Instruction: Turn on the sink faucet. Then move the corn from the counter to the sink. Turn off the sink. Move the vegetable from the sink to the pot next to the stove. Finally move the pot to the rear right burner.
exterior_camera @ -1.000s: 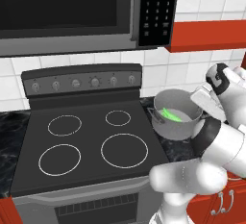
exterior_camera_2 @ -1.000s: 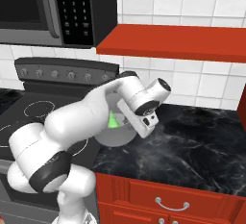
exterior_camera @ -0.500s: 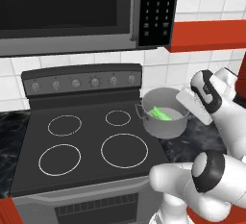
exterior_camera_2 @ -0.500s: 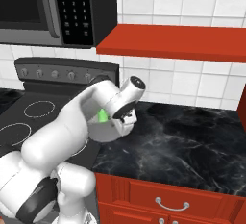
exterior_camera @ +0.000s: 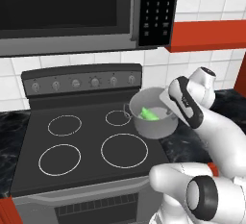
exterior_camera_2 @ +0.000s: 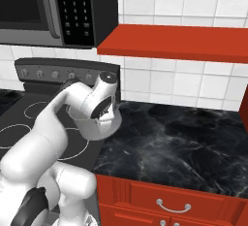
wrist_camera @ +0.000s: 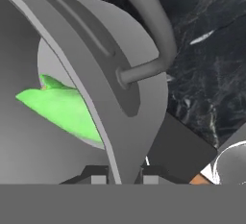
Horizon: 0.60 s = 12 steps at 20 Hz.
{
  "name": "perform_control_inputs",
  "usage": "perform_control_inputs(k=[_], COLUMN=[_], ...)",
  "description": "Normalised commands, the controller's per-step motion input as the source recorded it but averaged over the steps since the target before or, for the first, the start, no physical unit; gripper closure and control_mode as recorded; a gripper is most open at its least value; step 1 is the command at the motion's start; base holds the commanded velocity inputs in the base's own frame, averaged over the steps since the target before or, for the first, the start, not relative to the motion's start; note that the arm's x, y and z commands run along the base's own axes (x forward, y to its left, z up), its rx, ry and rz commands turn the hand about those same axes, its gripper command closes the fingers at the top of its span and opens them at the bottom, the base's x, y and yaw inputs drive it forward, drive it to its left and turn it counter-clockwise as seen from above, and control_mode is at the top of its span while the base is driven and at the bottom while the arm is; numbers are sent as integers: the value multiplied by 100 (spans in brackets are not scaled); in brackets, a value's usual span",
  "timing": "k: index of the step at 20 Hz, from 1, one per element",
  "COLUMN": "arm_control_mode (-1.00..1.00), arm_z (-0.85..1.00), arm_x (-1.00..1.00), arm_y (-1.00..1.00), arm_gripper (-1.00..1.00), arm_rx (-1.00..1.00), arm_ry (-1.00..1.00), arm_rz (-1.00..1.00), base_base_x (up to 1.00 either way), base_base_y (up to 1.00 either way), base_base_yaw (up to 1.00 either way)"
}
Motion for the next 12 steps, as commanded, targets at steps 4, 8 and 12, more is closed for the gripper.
perform_control_inputs(k=[4,8,12], arm_control_mode=[-100,-100,-100], arm_z=[0,0,0], arm_x=[1,18,22], arm_y=[7,26,36], arm_gripper=[100,100,100], arm_rx=[0,0,0], arm_ry=[0,3,6], arm_rz=[0,0,0], base_base_x=[0,0,0], base_base_y=[0,0,0], base_base_yaw=[0,0,0])
